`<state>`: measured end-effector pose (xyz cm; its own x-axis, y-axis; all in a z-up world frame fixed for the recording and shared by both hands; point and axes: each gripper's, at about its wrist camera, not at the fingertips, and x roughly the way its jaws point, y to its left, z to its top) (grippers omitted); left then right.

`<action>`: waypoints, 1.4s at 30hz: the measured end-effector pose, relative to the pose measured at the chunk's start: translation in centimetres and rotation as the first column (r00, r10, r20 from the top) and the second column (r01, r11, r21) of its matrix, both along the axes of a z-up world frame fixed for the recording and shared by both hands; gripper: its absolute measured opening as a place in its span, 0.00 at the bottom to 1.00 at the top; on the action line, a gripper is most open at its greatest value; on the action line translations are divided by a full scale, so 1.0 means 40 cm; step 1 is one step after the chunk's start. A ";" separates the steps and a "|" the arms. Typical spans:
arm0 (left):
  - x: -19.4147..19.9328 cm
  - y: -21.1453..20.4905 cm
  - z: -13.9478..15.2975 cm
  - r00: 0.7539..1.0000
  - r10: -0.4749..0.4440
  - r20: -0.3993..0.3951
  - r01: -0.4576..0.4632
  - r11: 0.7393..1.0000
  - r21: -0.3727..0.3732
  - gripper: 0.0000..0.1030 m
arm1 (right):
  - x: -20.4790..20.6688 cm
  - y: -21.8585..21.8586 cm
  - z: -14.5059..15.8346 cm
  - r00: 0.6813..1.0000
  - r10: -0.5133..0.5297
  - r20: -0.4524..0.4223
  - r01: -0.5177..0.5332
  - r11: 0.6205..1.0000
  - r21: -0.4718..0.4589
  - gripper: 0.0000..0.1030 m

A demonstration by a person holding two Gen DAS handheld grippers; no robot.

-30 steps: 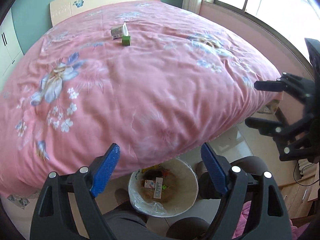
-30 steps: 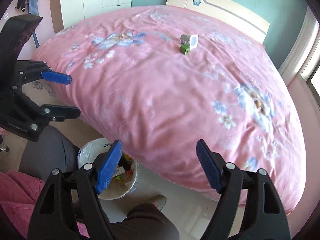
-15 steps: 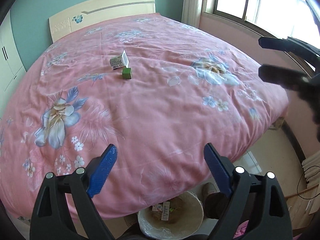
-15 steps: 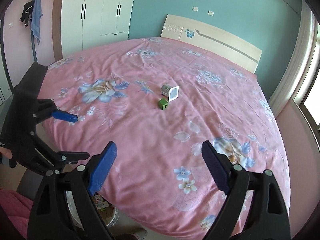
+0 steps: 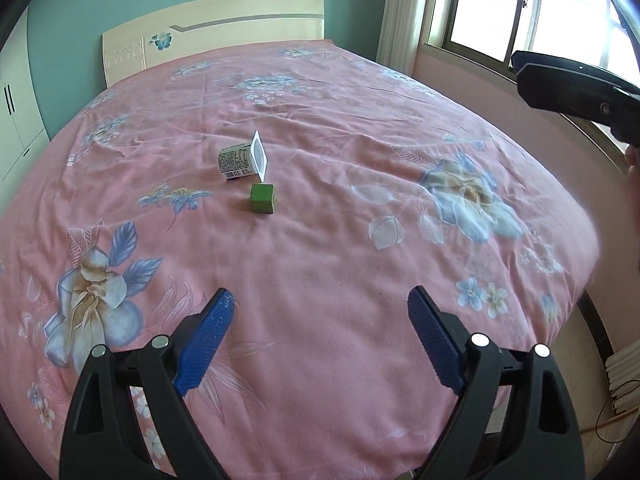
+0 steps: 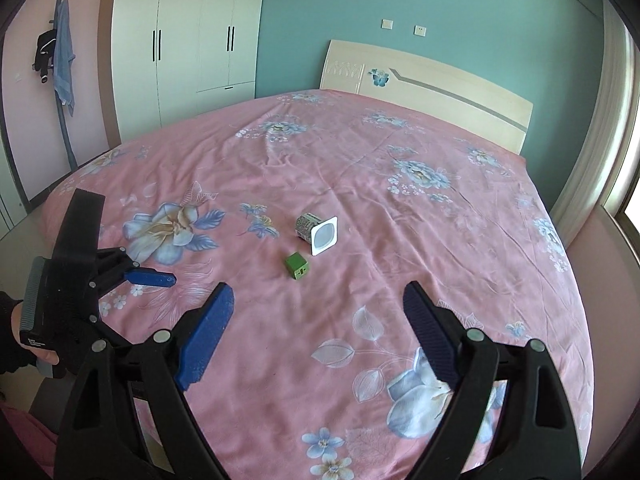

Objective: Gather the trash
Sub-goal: 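Move both open tools back toward the yogurt cup and green cube, then grasp the green cube with the left tool while the right tool grasps the yogurt cup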

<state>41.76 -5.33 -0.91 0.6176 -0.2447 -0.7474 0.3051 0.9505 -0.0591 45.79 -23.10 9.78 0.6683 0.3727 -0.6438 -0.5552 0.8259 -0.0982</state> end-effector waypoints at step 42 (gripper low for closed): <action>0.477 0.033 -0.290 0.984 0.135 -0.113 -0.160 0.954 -0.253 0.51 | 0.736 0.348 -0.523 0.936 0.227 -0.268 -0.232 0.973 0.014 0.63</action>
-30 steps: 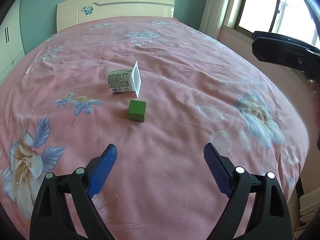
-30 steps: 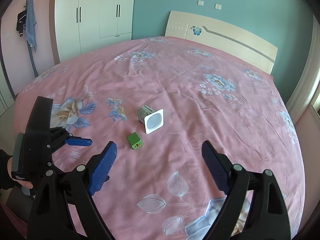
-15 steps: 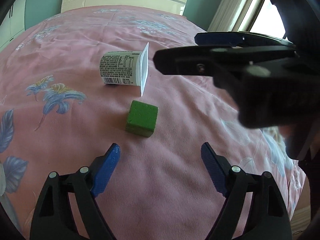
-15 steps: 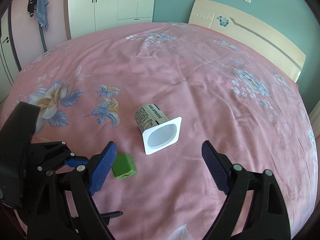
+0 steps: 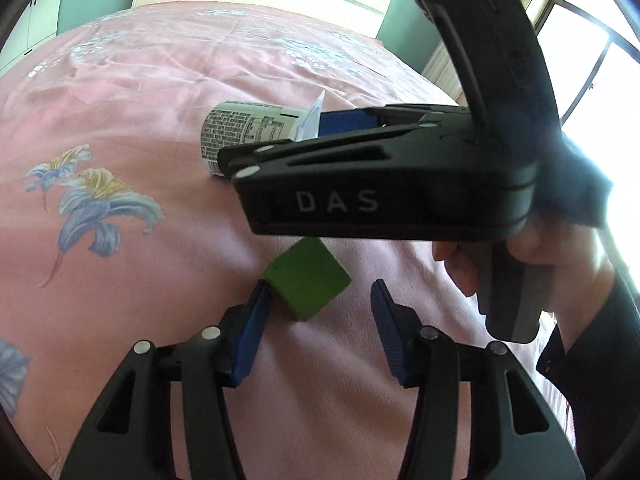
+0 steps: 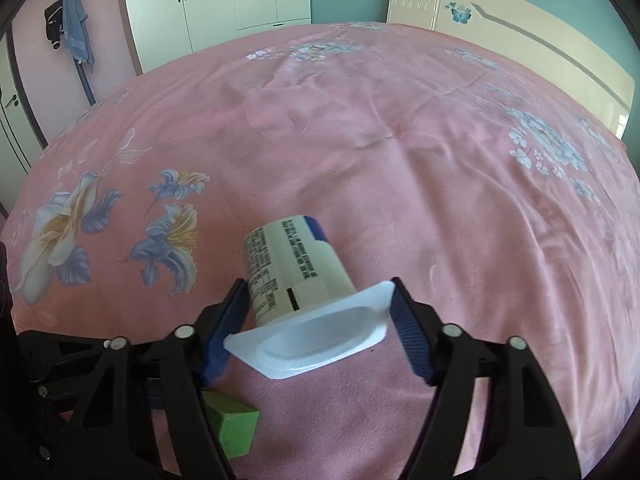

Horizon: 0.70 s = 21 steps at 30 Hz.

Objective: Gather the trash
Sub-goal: 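Grasp the green cube with the left tool while the right tool grasps the yogurt cup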

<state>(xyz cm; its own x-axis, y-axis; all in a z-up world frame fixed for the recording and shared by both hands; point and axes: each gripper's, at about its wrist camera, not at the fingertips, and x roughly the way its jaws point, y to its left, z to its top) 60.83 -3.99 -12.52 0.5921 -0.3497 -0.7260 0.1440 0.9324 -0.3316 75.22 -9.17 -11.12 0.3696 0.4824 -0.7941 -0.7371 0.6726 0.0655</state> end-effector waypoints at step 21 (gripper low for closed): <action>-0.065 0.022 0.070 1.000 -0.014 0.024 0.012 0.997 0.076 0.34 | -0.081 -0.096 0.104 0.983 -0.185 0.024 0.182 0.980 0.081 0.62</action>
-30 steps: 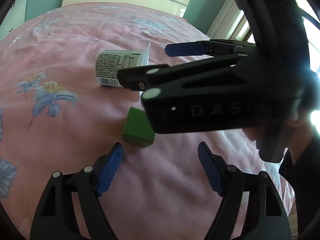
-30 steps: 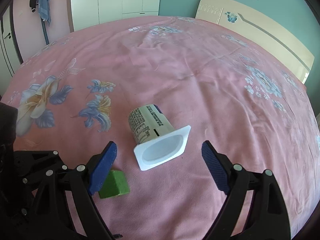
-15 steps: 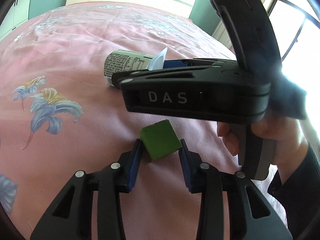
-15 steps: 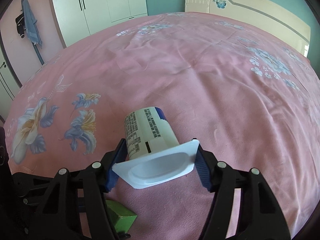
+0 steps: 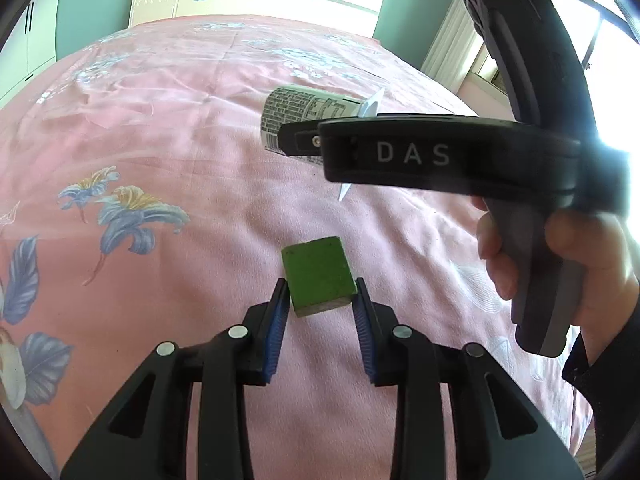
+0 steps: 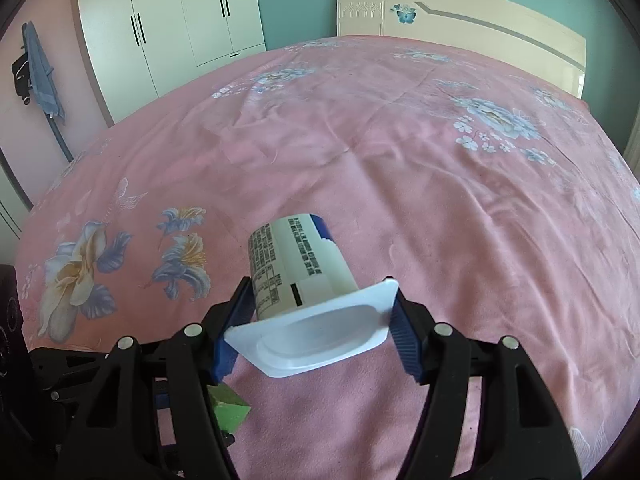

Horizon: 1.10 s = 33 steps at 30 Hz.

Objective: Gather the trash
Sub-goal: 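Grasp the green cube with the left tool while the right tool grasps the yogurt cup, then lift the green cube and yogurt cup and carry both over the bin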

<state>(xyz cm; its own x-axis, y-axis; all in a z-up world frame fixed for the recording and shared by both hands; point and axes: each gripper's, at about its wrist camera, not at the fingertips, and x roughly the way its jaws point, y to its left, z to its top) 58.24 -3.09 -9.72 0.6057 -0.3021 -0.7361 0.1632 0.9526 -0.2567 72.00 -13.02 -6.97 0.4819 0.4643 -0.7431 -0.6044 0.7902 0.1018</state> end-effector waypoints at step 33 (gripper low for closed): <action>-0.624 0.120 0.632 0.949 -0.005 0.315 -0.062 0.977 0.202 0.34 | -0.780 -0.204 0.672 0.945 -0.115 0.305 0.136 0.990 -0.047 0.62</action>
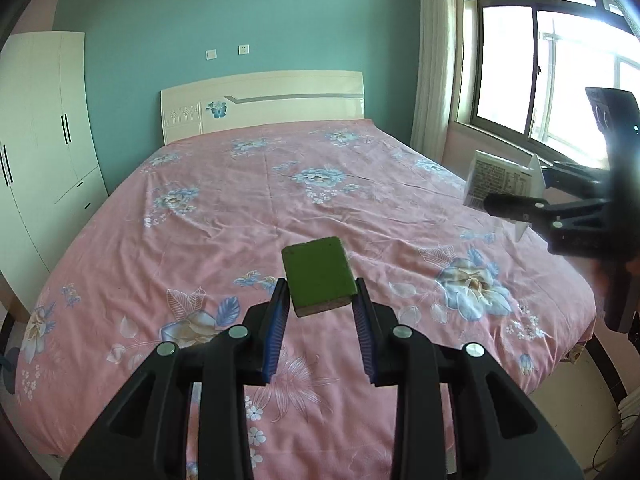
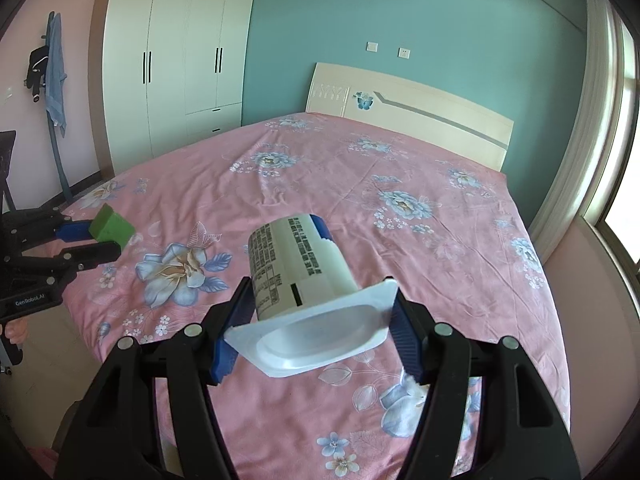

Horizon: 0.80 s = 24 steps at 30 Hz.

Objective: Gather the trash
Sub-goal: 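Lift the green cube and yogurt cup and carry both over the bin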

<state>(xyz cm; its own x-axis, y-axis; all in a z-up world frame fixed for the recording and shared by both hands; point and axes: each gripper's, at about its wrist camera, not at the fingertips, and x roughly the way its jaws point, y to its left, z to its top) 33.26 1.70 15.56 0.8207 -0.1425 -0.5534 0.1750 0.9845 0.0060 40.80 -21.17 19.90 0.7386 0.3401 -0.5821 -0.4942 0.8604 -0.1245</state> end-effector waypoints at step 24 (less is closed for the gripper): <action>-0.304 0.029 0.006 1.000 -0.027 0.002 0.027 0.997 0.077 0.34 | -0.402 -0.019 0.016 0.998 0.059 0.036 -0.060 0.998 0.015 0.62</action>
